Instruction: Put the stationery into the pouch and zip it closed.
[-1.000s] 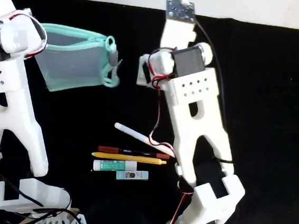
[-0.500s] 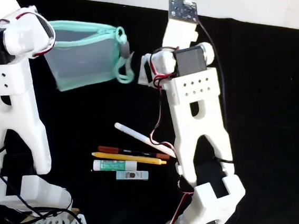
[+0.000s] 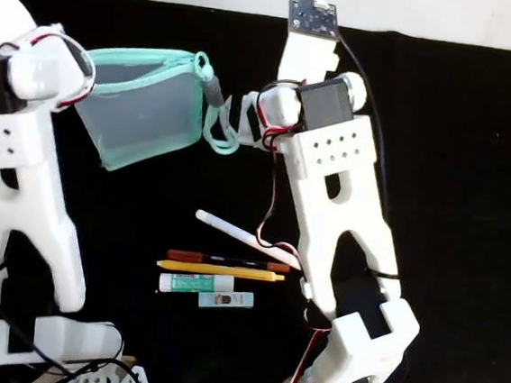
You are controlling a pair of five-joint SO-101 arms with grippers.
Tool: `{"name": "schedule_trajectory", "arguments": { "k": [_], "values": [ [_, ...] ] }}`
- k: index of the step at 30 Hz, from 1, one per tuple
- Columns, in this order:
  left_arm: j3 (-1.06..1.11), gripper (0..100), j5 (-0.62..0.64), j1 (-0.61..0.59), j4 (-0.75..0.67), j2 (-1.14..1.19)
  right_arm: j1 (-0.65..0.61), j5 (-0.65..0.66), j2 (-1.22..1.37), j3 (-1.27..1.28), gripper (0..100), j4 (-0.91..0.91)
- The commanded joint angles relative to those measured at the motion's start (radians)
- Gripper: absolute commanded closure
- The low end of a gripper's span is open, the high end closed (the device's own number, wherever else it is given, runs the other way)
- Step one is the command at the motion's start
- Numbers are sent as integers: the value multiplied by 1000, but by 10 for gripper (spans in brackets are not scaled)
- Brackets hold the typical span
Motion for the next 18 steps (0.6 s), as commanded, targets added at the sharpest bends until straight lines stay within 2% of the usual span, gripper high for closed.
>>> {"name": "schedule_trajectory", "arguments": {
  "k": [1, 6, 13, 18],
  "values": [
    [48, 993, -74, 10, 8, -2, 39, -11, -5, -1, 782, -1],
    [90, 992, -192, 10, 8, -2, 67, -11, -5, -1, 782, 1],
    [88, 990, -261, 15, 8, -1, 65, -11, -5, -1, 782, -1],
    [88, 891, -261, 15, 8, -1, 65, -11, -5, -1, 782, -1]
  ]
}}
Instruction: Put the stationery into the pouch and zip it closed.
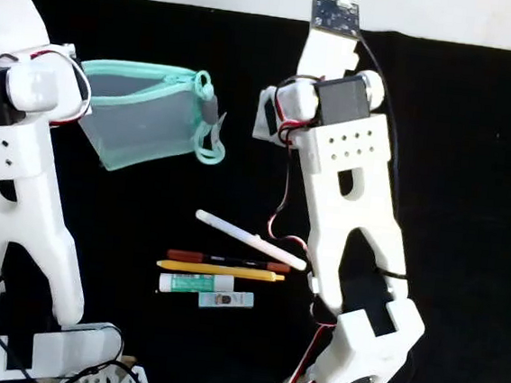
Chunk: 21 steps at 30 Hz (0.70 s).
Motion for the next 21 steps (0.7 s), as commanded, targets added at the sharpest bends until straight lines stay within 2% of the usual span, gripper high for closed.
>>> {"name": "schedule_trajectory", "arguments": {
  "k": [1, 8, 12, 21],
  "values": [
    [4, 880, -11, 15, 6, 4, 10, -11, -5, -1, 782, -1],
    [4, 880, -11, 15, 6, 4, 10, -11, -5, -1, 782, -1],
    [-1, 997, -12, 15, 6, 4, 10, -11, -5, -1, 782, -1],
    [-2, 994, -5, 15, 6, -5, 10, -11, -5, -1, 782, -1]
  ]
}}
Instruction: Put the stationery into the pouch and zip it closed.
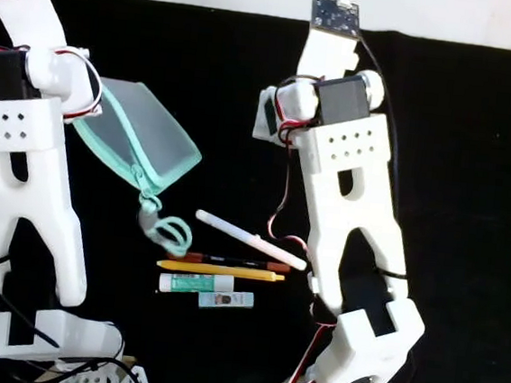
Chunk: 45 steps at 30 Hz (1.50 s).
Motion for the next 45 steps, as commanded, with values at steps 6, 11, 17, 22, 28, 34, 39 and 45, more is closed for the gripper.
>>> {"name": "schedule_trajectory", "arguments": {
  "k": [6, 11, 17, 22, 28, 34, 39, 45],
  "values": [
    [-25, 994, 98, 12, 0, -22, 10, -11, -7, -1, 782, 1],
    [-99, 994, 195, 10, 0, -22, 2, 17, -12, -1, 782, 1],
    [-124, 994, 272, 8, 0, -15, -62, 218, -15, -10, 782, 1],
    [-120, 994, 276, 7, 0, -13, -157, 351, -16, -12, 782, -5],
    [-119, 994, 276, -53, 0, -12, -269, 434, -16, -16, 782, -13],
    [-119, 994, 273, -64, 0, -12, -360, 434, -16, -154, 779, -10],
    [-119, 994, 270, -64, 0, -10, -435, 427, -15, -220, 778, 5],
    [-119, 994, 270, -64, 0, -10, -506, 427, -13, -220, 778, 4]
  ]
}}
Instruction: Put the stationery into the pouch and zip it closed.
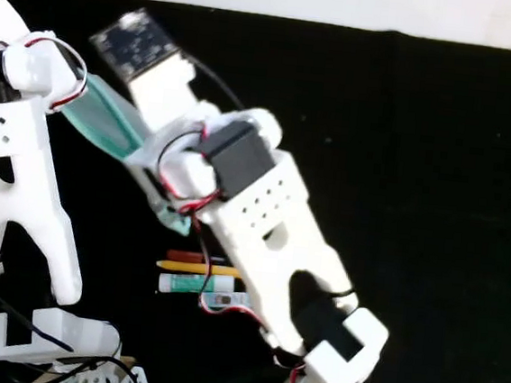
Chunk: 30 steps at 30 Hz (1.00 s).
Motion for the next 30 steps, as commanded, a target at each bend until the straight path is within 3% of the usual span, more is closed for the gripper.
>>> {"name": "schedule_trajectory", "arguments": {
  "k": [1, 22, 30],
  "values": [
    [-39, 994, 5, -8, 0, -12, -31, 6, -8, -33, 778, 5],
    [-39, 994, 5, -8, 3, -12, -50, 6, -12, -33, 778, -113],
    [-39, 994, 3, -8, 5, -12, -22, -51, -65, -122, 781, -42]
  ]
}}
